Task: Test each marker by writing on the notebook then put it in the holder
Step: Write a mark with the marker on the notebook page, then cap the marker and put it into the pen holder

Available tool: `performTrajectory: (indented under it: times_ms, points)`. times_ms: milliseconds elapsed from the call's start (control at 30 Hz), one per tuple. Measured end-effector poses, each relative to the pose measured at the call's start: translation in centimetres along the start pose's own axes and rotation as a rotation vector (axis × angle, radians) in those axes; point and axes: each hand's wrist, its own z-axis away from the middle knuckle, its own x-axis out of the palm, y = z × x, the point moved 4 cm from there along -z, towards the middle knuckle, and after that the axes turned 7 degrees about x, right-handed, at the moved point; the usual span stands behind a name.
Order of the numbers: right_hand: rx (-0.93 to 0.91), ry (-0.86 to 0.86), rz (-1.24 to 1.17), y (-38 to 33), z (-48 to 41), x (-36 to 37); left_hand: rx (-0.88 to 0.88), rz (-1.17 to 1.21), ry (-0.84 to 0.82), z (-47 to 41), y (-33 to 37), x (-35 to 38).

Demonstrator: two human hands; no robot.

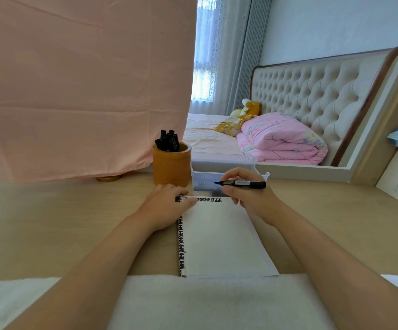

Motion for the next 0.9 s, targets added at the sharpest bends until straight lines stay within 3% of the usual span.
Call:
performTrajectory:
  times_ms: [133,233,300,433,600,733,900]
  points:
    - [0.016,-0.134,0.002,-1.5,0.2,0.6,-0.059,0.191,0.101,0.1,-0.7,-1.7]
    - [0.013,-0.259,0.019,-1.9,0.4,1.4,-0.119,0.127,0.088,0.3,-2.0,-2.8]
    - [0.109,-0.324,-0.099,-1.9,0.5,2.1,-0.139,0.022,0.028,0.3,-2.5,-3.1]
    - [0.159,-0.370,-0.121,-2.1,0.7,2.7,-0.112,-0.034,-0.037,0.4,-2.5,-2.9]
    - [0.037,-0.173,0.199,-2.2,0.4,2.3,-0.027,-0.102,0.096,0.5,-2.6,-3.5]
    - [-0.027,-0.008,0.383,-1.9,-0.1,2.0,0.099,0.015,0.273,0.7,-0.8,-4.1]
    - [-0.127,0.113,0.457,-2.3,-0.1,1.4,0.206,0.072,0.267,0.5,1.6,-3.3]
